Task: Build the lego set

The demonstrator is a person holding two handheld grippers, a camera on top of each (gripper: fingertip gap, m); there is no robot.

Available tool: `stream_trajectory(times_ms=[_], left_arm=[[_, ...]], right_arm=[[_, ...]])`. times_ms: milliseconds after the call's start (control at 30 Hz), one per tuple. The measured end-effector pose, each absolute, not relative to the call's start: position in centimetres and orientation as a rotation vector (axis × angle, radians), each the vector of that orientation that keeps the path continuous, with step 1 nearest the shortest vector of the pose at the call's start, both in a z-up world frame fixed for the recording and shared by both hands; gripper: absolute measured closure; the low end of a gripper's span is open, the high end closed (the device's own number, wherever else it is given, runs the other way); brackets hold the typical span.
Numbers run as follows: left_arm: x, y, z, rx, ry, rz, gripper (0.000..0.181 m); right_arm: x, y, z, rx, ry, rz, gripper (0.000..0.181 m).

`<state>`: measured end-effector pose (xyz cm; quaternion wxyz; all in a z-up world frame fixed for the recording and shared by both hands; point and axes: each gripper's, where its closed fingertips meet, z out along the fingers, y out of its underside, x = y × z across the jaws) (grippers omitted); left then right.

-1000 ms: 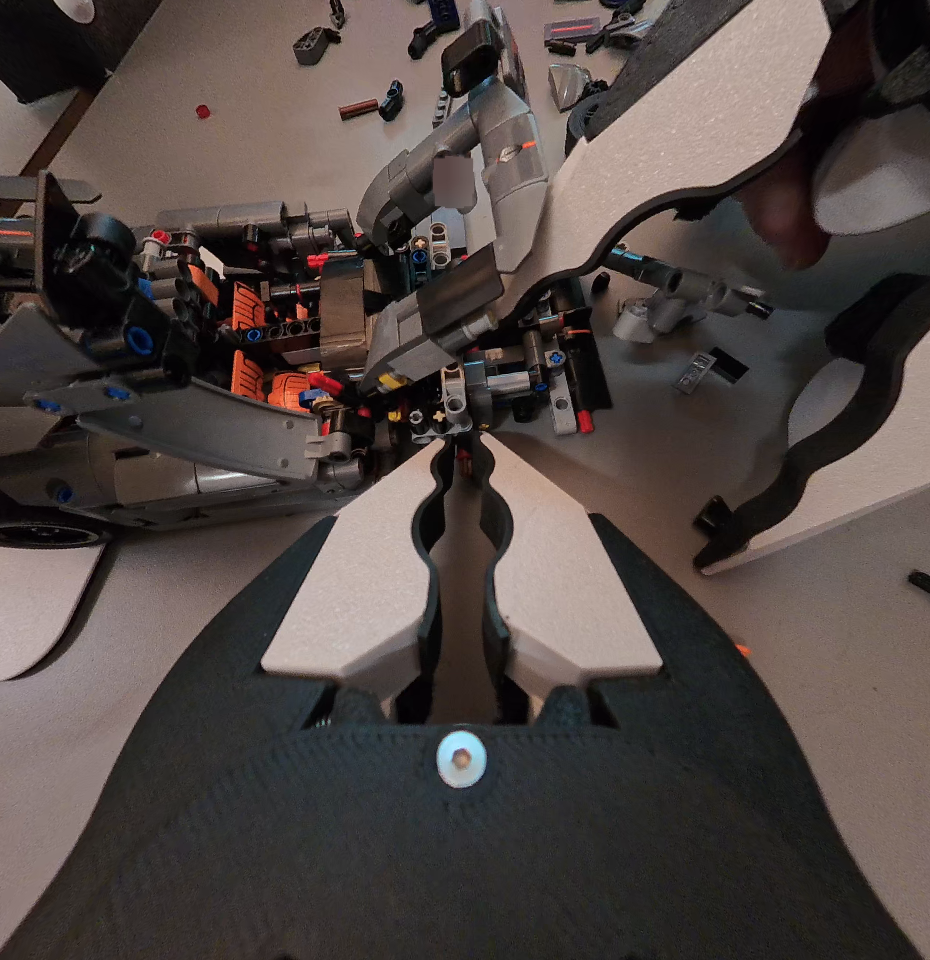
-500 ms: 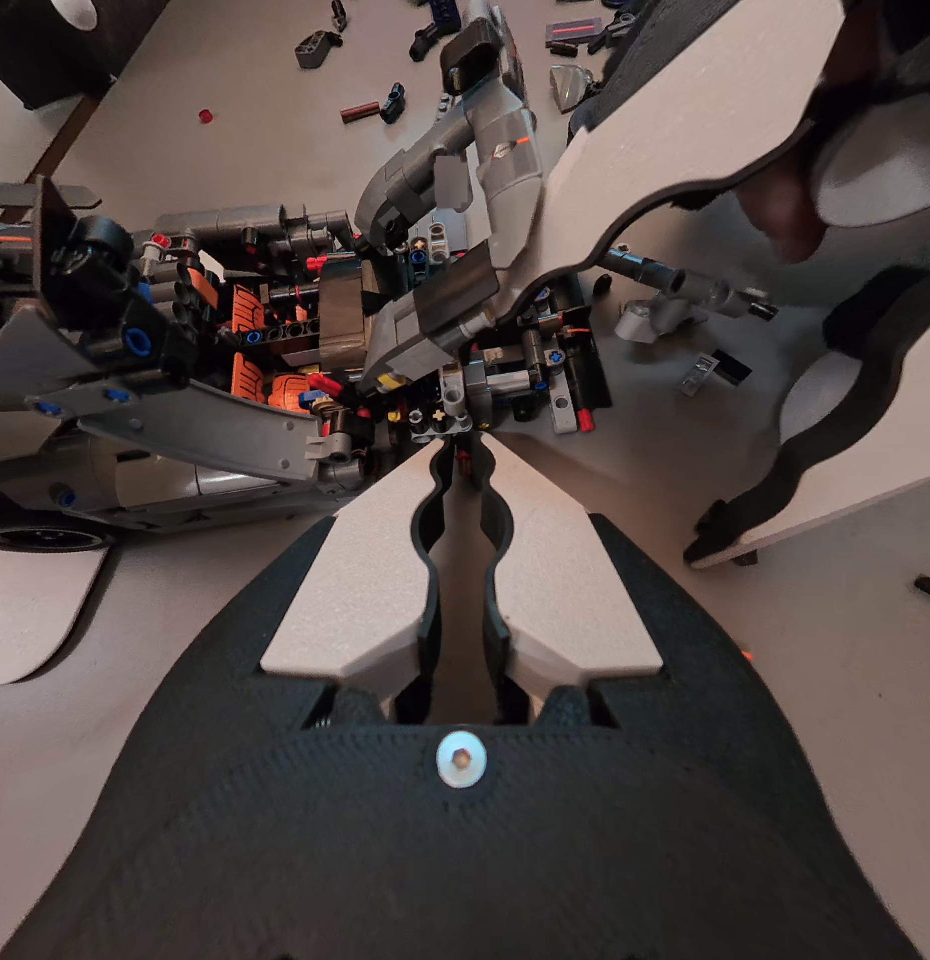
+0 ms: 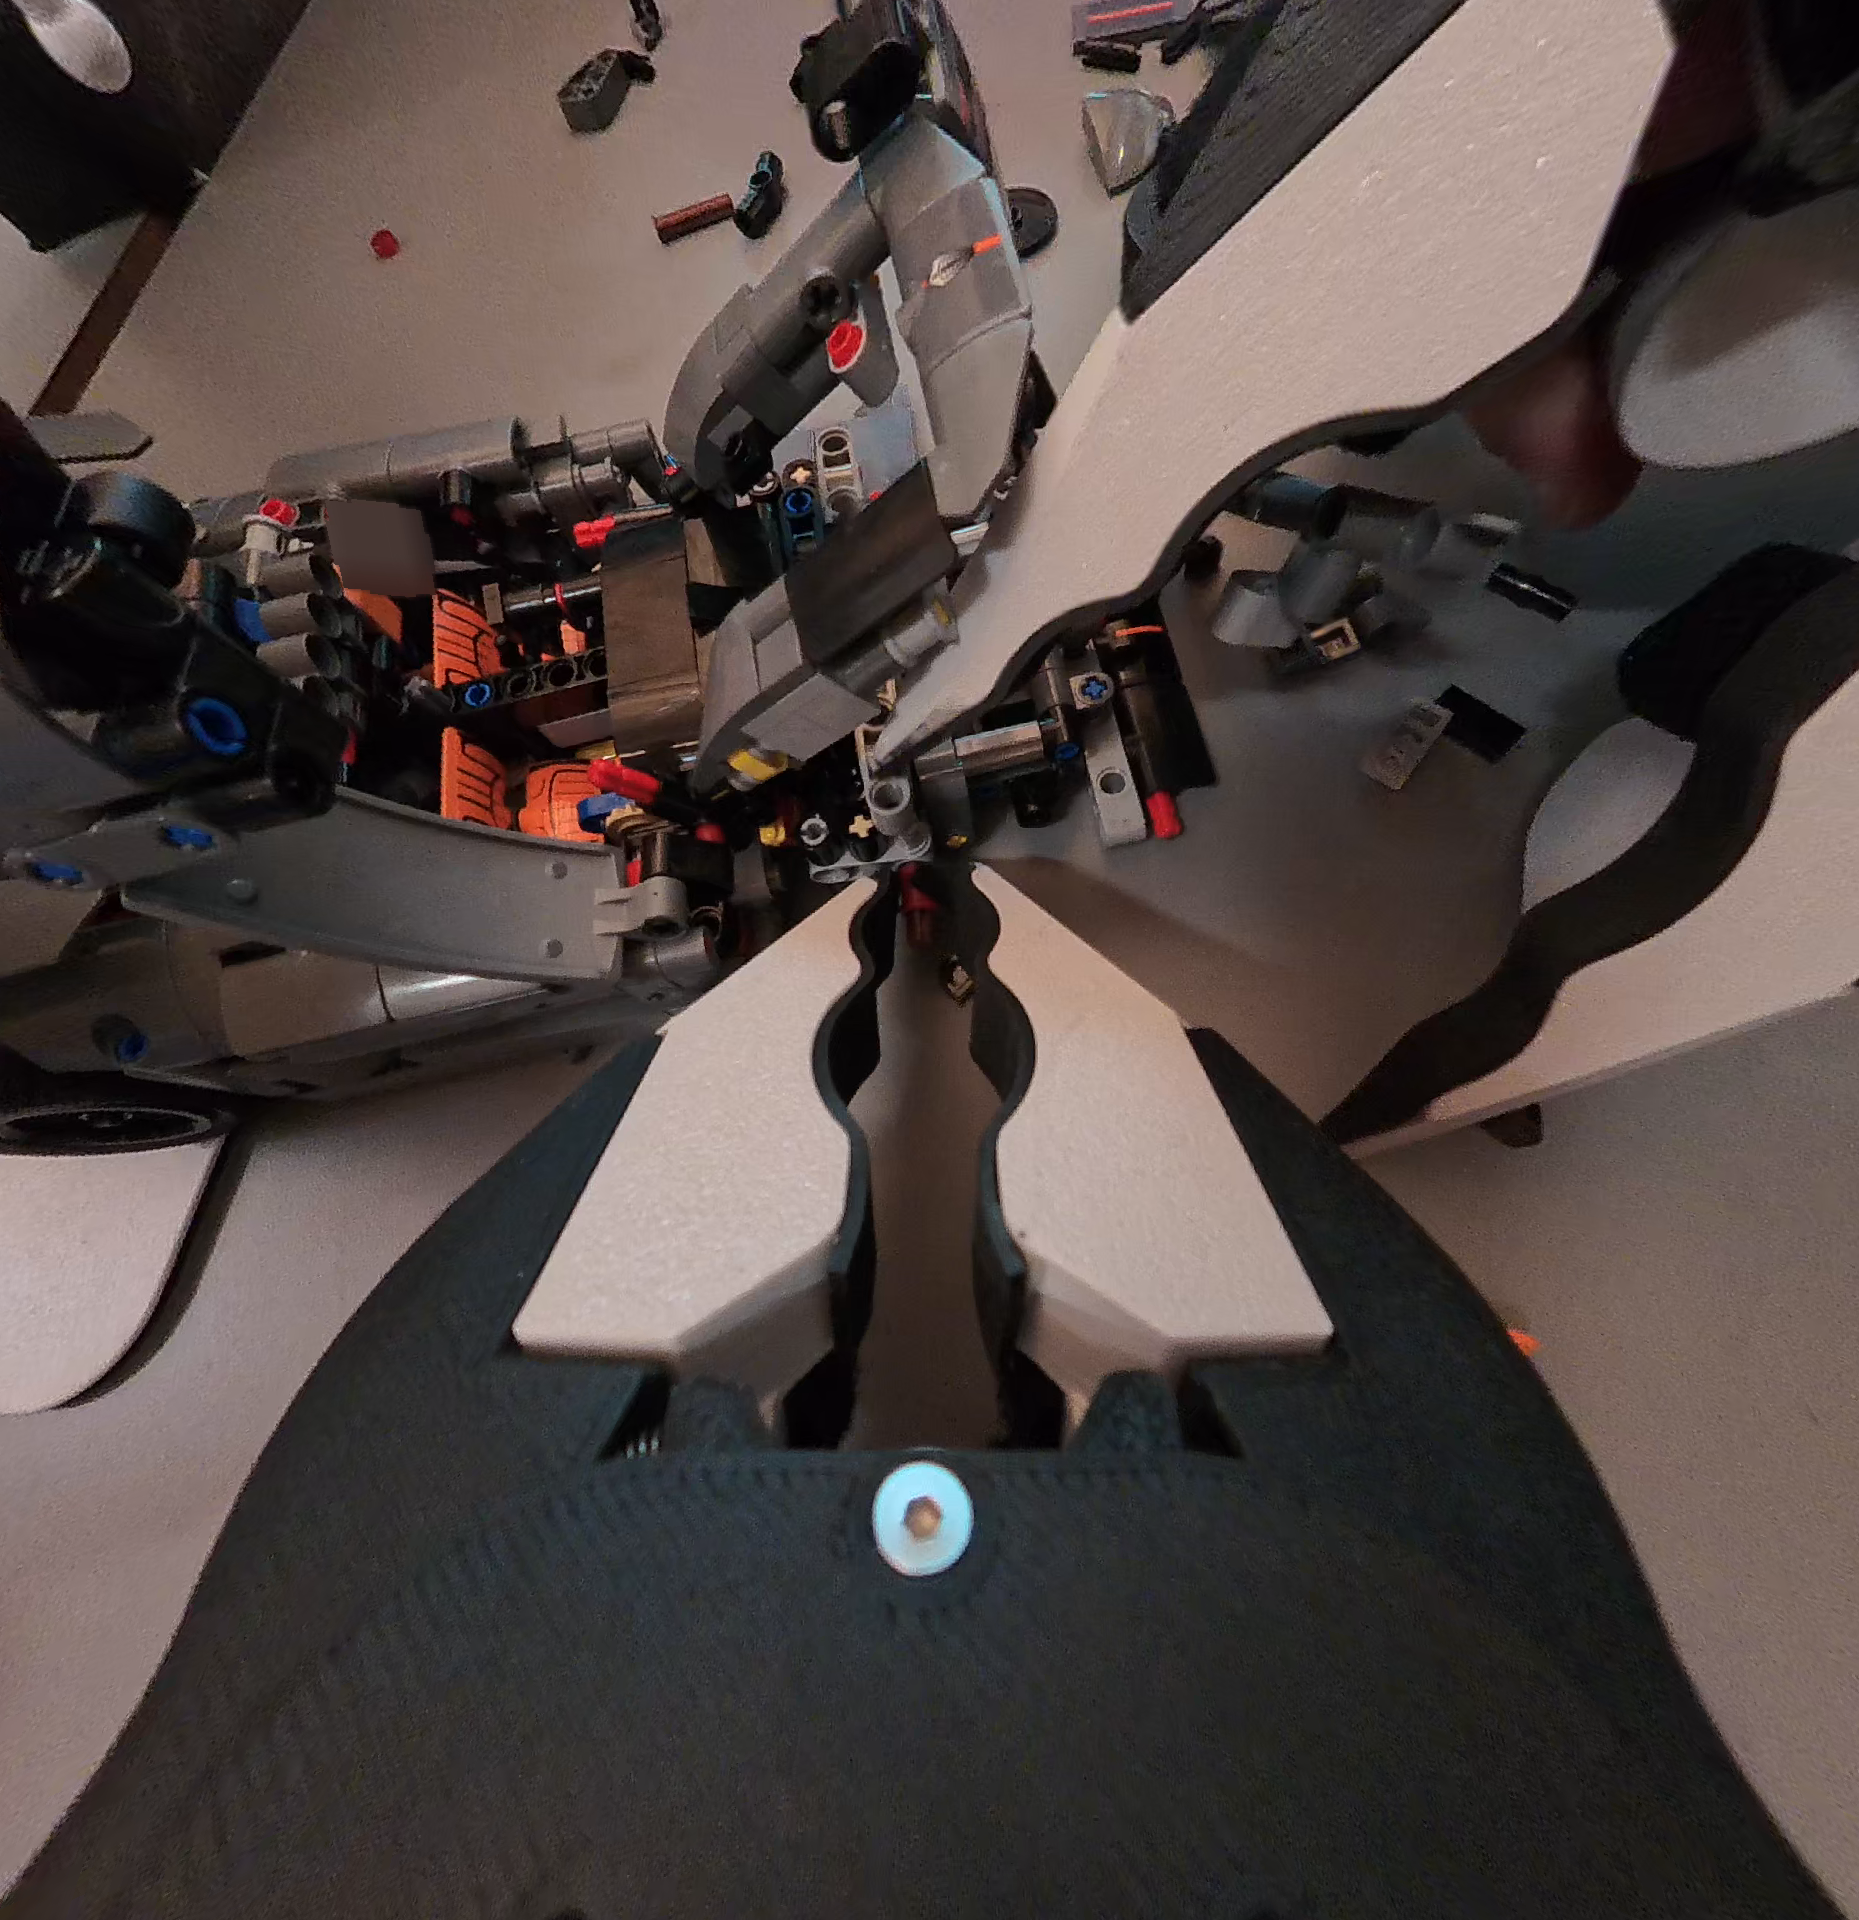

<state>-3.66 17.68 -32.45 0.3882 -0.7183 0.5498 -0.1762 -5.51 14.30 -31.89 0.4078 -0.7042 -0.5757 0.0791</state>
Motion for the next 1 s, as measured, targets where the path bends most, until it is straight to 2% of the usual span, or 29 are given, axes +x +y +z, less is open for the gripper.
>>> stream_trajectory(times_ms=[100,300,533,700,800,1000], left_arm=[[-3.6,17.8,-32.5,-1.83,1.399,-0.445,0.173],[-3.4,18.1,-32.5,-1.833,1.398,-0.433,0.174],[-3.3,18.8,-32.3,-1.835,1.36,-0.411,0.177],[-3.4,19.2,-32.1,-1.797,1.366,-0.328,0.172],[-3.6,19.7,-31.6,-1.752,1.362,-0.216,0.159],[-3.2,19.7,-32.0,-1.739,1.384,-0.247,0.155]], right_arm=[[-5.2,14.8,-31.9,-1.762,-1.453,0.181,0.098],[-4.9,15.3,-31.9,-1.76,-1.452,0.146,0.105],[-4.7,15.7,-31.9,-1.758,-1.479,0.15,0.104],[-4.6,15.8,-31.8,-1.758,-1.487,0.168,0.104],[-4.6,15.8,-31.7,-1.762,-1.478,0.199,0.103],[-4.5,15.8,-31.7,-1.763,-1.472,0.218,0.104]])
